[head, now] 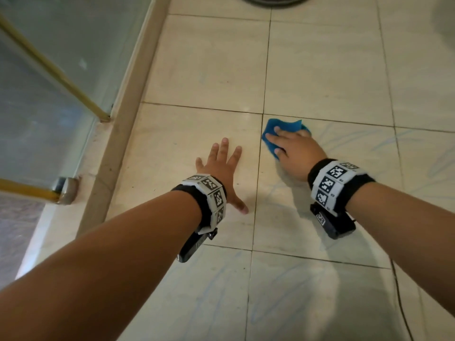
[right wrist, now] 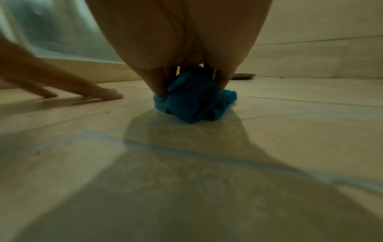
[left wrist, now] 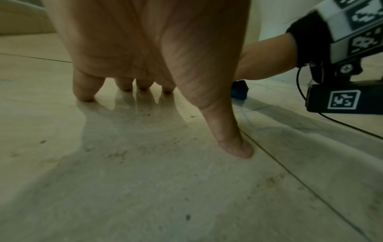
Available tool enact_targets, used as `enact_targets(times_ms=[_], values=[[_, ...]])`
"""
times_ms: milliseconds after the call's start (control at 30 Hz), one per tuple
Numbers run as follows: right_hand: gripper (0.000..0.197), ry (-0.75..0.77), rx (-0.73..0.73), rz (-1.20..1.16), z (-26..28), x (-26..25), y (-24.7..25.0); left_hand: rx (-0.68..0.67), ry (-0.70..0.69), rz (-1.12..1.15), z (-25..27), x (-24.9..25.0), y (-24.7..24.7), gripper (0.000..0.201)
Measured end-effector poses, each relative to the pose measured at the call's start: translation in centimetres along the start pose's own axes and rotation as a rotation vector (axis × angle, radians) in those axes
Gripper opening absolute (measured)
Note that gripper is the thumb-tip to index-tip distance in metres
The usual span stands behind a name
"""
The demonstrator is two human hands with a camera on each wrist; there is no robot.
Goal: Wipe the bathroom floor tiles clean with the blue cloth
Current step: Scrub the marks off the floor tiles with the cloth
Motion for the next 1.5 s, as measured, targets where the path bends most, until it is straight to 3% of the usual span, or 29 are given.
enact_targets(times_ms=[67,233,367,433,600,767,833,900,967,1067,1133,1167,1267,1300,1367,1433,1500], values=[[0.046,0.027,-0.014,-0.051,-0.6,0.8,0.2,-0.002,0.004,-0.005,-0.1,0.0,0.0,0.149],[0.046,-0.277,0.02,0.016,-1.0,8.6,2.2,0.004,0.0,0.006,0.0,0.0,0.0,0.149],[0.047,-0.058,-0.033,-0.004,0.8,2.9,-0.1,0.002,0.007,0.0,0.0,0.1,0.0,0.149],[0.046,0.016,-0.026,-0.035,0.8,2.4,-0.1,0.003,0.011,-0.006,-0.1,0.0,0.0,0.15],[0.045,-0.299,0.041,-0.014,-0.1,9.1,2.3,0.008,0.008,0.008,0.0,0.0,0.1,0.149],[0.046,0.064,0.005,-0.046,1.9,1.8,0.1,-0.007,0.016,0.009,0.1,0.0,0.1,0.149],[0.043,0.022,0.031,-0.116,1.1,3.7,0.6,-0.01,0.02,0.004,0.1,0.0,0.1,0.149],[0.041,-0.142,0.111,-0.124,0.5,7.0,1.8,-0.005,0.017,0.001,0.1,0.0,0.1,0.149],[0.042,-0.199,0.139,-0.139,1.4,6.6,1.8,-0.005,0.016,-0.004,0.1,0.0,0.1,0.149],[0.042,0.092,0.105,-0.215,4.2,-0.4,0.5,-0.003,0.022,-0.013,0.0,0.1,0.2,0.149],[0.041,0.21,0.075,-0.208,4.7,-1.6,-0.2,-0.007,0.024,-0.022,0.1,0.1,0.2,0.149],[0.04,0.156,0.096,-0.218,3.9,-0.3,0.0,-0.009,0.024,-0.021,0.2,0.1,0.2,0.149],[0.038,-0.248,0.23,-0.276,1.8,6.0,0.9,-0.008,0.02,-0.022,0.2,0.2,0.4,0.148],[0.038,-0.302,0.226,-0.277,1.9,6.2,0.7,-0.006,0.02,-0.032,0.1,0.2,0.5,0.147],[0.039,-0.154,0.157,-0.261,2.8,2.5,0.0,0.009,0.013,-0.068,0.1,0.4,0.6,0.146],[0.043,0.159,0.047,-0.183,5.2,-3.3,-0.9,0.022,-0.008,-0.05,0.5,0.8,0.2,0.145],[0.044,0.276,0.0,-0.168,5.9,-4.6,-1.4,0.017,-0.055,-0.02,1.1,1.3,-0.8,0.145]])
Point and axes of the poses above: each hand's wrist, its own z-axis away from the middle knuckle, its own y-axis out of the back of the hand, x = y × z, the point moved 10 cm from there along -z, towards the middle knuckle, and after that the axes turned 12 degrees about x, right-handed, at the moved point
